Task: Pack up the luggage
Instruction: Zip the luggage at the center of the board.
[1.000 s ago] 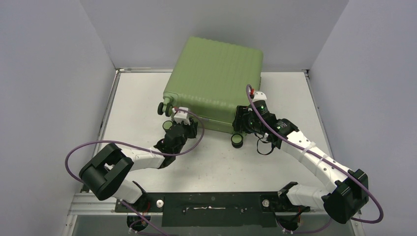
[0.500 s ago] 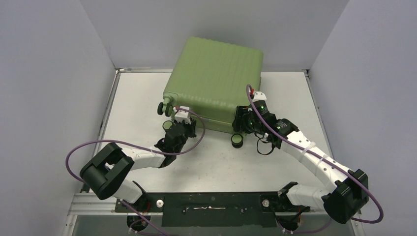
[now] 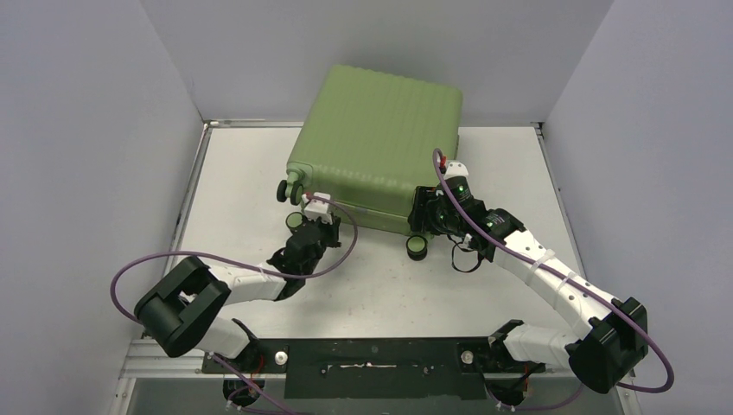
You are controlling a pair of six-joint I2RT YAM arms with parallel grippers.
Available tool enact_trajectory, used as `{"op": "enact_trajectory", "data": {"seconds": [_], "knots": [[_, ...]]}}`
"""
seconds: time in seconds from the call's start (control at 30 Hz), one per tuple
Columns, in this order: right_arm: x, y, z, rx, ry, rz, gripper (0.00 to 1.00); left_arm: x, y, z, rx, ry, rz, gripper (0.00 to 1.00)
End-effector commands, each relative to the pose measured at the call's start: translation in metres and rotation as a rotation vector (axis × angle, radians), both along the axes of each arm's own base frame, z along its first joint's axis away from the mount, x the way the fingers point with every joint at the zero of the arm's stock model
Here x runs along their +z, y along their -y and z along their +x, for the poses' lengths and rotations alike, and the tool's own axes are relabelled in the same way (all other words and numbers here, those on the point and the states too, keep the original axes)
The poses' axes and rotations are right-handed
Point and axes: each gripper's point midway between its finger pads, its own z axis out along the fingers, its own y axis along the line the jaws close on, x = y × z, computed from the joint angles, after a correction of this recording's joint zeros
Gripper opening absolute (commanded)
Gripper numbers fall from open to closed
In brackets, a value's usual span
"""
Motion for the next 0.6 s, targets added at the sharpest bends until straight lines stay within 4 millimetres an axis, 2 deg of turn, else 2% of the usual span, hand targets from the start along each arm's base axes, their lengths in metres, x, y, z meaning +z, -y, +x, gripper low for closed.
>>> {"op": "enact_trajectory", "data": {"seconds": [0.0,0.43,0.47,0.57], "knots": [[0.048,-0.04,0.002,0.117,0.11,0.172,0.0,0.016,-0.004,-0.005,-0.014,0.049,-0.031,0.0],[0.048,-0.04,0.001,0.12,0.117,0.176,0.0,0.015,-0.02,-0.013,0.014,0.052,-0.026,0.0],[0.049,-0.04,0.0,0.122,0.12,0.177,0.0,0.014,-0.022,-0.013,0.015,0.051,-0.026,0.03],[0.049,-0.04,0.0,0.127,0.125,0.176,0.0,0.015,-0.022,-0.014,0.004,0.054,-0.031,0.23]]}}
